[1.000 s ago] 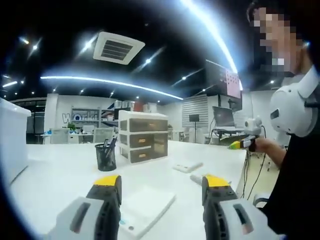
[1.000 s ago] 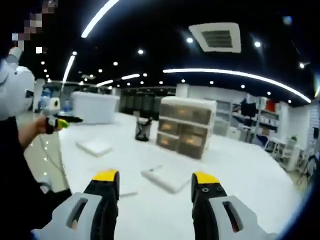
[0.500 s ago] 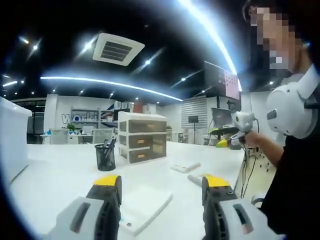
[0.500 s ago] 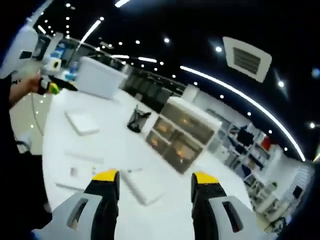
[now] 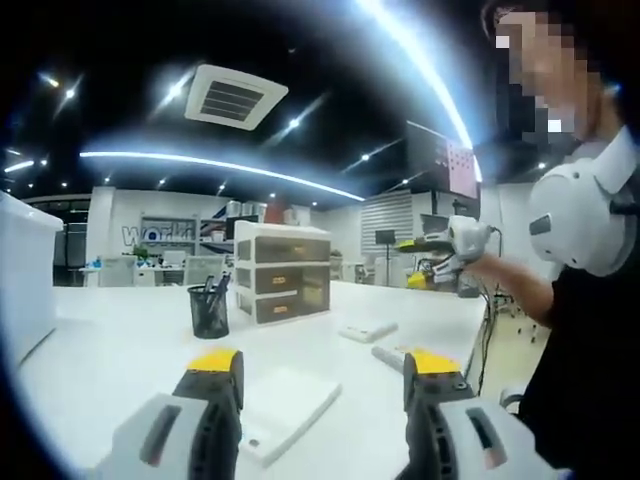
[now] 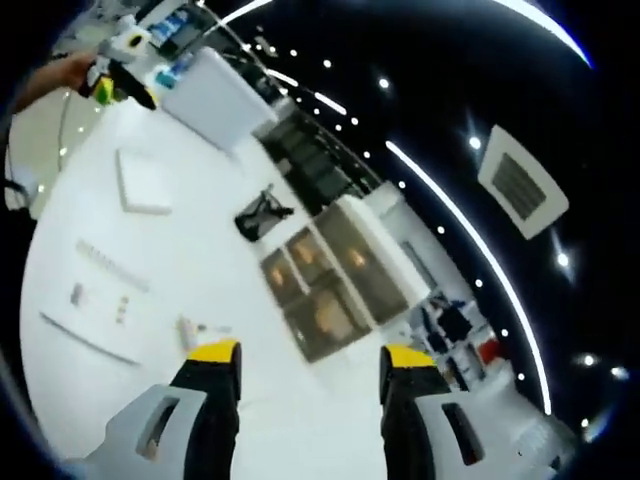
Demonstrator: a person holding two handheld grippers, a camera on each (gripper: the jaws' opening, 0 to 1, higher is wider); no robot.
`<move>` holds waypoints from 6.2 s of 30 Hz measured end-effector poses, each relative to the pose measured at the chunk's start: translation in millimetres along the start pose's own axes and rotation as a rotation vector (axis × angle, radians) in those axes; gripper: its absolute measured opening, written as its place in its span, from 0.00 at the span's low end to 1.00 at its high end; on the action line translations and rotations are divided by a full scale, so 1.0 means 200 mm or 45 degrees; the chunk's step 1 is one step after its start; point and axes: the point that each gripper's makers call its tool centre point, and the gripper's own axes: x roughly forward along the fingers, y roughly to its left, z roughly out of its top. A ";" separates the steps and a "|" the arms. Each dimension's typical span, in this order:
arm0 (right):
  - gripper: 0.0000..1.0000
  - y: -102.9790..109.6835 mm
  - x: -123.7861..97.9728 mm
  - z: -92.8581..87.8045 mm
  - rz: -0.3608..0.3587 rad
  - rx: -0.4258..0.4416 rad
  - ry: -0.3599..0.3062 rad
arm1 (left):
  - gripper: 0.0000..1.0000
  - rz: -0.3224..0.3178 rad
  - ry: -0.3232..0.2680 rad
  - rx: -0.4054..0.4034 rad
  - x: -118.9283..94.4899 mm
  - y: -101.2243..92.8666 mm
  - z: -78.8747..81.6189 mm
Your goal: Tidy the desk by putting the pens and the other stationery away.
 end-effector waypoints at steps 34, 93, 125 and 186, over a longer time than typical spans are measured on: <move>0.37 -0.17 0.48 0.16 -0.061 -0.402 -0.002 | 0.64 0.011 0.005 0.002 -0.06 -0.04 0.00; 0.08 -0.34 1.04 0.18 -0.207 -0.753 0.026 | 0.64 0.059 0.017 -0.019 -0.12 -0.02 -0.02; 0.05 -0.29 0.91 0.22 -0.241 -0.795 -0.026 | 0.63 0.027 0.001 -0.024 -0.10 -0.07 0.00; 0.05 -0.17 0.62 0.27 -0.296 -0.826 -0.114 | 0.63 -0.075 0.015 -0.012 -0.02 -0.21 0.02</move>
